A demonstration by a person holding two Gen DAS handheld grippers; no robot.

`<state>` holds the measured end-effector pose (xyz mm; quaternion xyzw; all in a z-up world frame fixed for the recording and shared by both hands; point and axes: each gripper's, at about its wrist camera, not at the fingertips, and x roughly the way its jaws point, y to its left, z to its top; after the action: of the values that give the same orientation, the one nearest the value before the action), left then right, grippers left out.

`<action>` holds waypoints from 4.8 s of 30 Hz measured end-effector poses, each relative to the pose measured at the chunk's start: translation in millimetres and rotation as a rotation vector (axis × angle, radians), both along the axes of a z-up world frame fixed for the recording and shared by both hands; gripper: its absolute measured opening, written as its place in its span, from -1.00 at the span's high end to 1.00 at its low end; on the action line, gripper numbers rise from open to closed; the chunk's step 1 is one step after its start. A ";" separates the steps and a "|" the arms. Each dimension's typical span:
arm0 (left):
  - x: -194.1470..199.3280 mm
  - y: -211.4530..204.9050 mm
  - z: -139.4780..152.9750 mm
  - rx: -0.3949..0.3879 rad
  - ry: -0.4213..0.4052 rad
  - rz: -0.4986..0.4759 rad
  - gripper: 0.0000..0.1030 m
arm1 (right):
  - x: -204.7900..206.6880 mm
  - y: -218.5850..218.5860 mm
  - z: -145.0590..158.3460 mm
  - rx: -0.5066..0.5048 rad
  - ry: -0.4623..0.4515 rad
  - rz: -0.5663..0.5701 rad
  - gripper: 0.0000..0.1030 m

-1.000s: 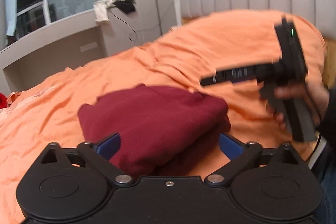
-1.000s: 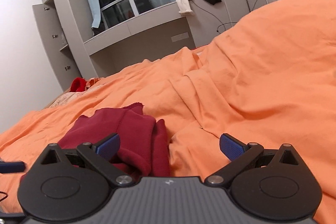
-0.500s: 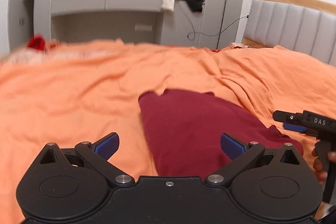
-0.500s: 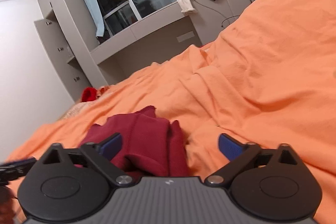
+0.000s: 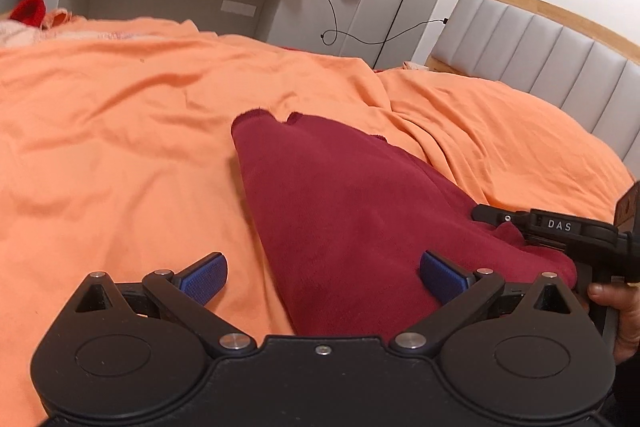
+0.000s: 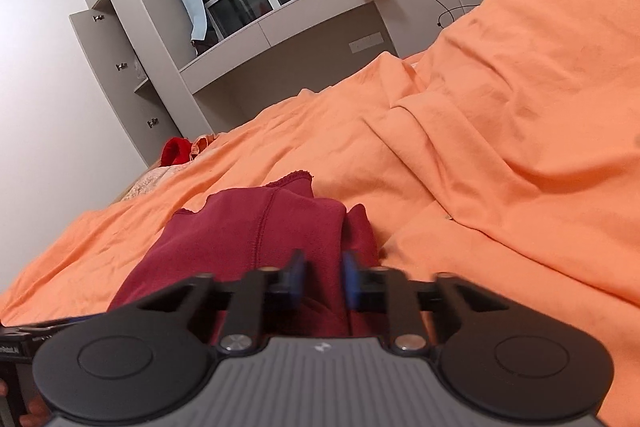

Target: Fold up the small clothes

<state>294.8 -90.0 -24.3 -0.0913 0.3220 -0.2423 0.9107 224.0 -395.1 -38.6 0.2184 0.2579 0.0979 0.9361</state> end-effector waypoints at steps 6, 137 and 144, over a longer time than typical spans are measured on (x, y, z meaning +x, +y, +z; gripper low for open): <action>-0.4 -10.9 -7.7 0.009 0.001 -0.013 -0.99 | -20.6 -5.6 11.9 -0.038 -0.050 -0.024 0.94; 85.7 36.7 72.4 0.275 -0.187 0.116 0.43 | 102.4 151.9 72.3 -0.084 -0.342 0.151 0.45; 90.7 49.2 32.6 0.312 -0.105 0.146 0.39 | 119.9 175.1 27.7 -0.234 -0.142 0.175 0.42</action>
<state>385.5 -40.8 8.3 0.0408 0.3000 -0.1269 0.9446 343.9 -220.0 -10.9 0.0769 0.2188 0.1637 0.9589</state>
